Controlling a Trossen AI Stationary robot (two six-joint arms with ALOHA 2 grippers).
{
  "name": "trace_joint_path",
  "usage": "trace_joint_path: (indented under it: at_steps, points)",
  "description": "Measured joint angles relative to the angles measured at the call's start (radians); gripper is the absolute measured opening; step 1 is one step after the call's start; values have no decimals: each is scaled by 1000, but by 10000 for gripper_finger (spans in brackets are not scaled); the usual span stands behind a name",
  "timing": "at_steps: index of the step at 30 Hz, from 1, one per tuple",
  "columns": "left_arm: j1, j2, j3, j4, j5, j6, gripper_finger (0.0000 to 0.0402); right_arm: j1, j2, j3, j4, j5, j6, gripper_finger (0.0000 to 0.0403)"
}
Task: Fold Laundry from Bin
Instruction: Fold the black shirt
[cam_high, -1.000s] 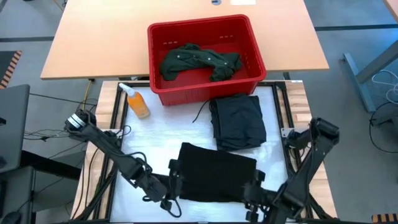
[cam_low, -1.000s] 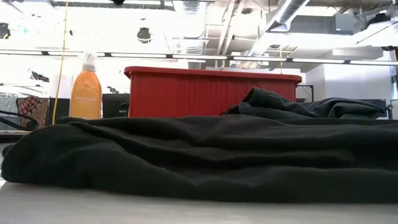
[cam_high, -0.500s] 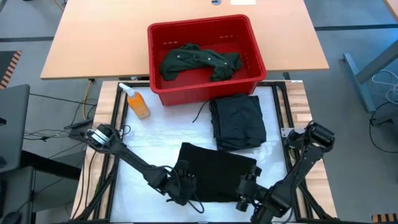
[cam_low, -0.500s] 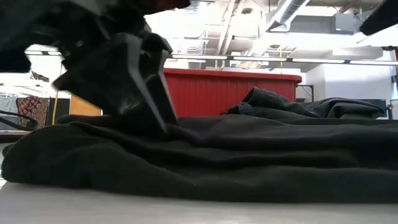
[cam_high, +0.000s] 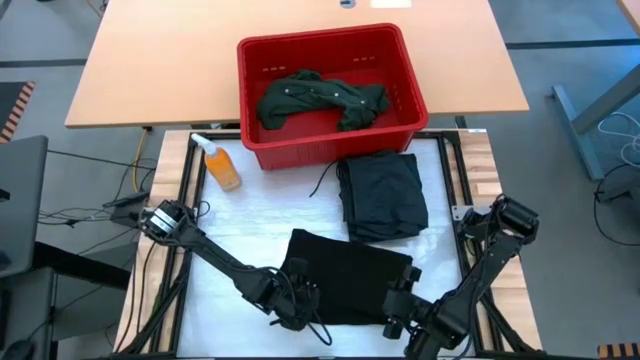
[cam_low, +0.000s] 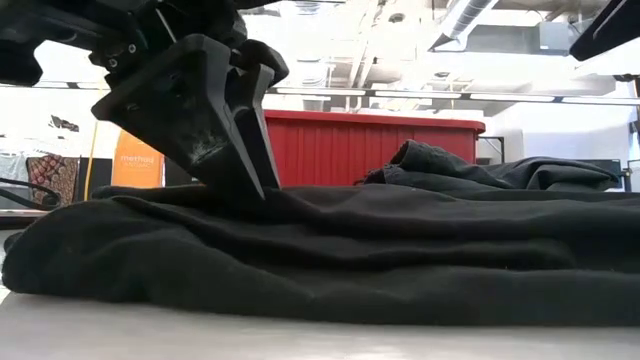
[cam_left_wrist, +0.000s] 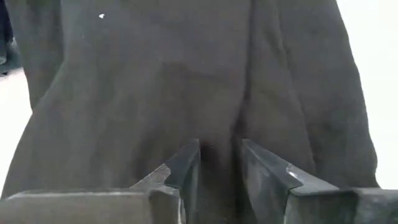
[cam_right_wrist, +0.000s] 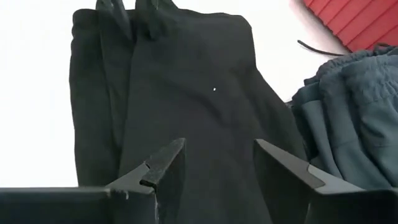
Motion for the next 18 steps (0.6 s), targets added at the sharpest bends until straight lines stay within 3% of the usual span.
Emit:
trace_joint_path:
  at_steps: [3, 8, 11, 14, 18]
  points:
    - [0, 0, 0, -10, 1, 2, 97, 3, 0, 0, 44, -22, -3, 212]
    - [3, 35, 0, -9, -11, 2, 91, 34, 0, 0, 116, -146, -53, 212]
    - [11, 73, 0, 7, 11, -7, 58, 53, 0, 0, 128, -196, -56, 212]
    - [11, 93, 2, 13, -36, -22, 11, 73, 0, 0, 136, -249, -55, 212]
    - [8, 90, 1, 31, -84, -26, 2, 98, 0, 0, 133, -321, -71, 209]
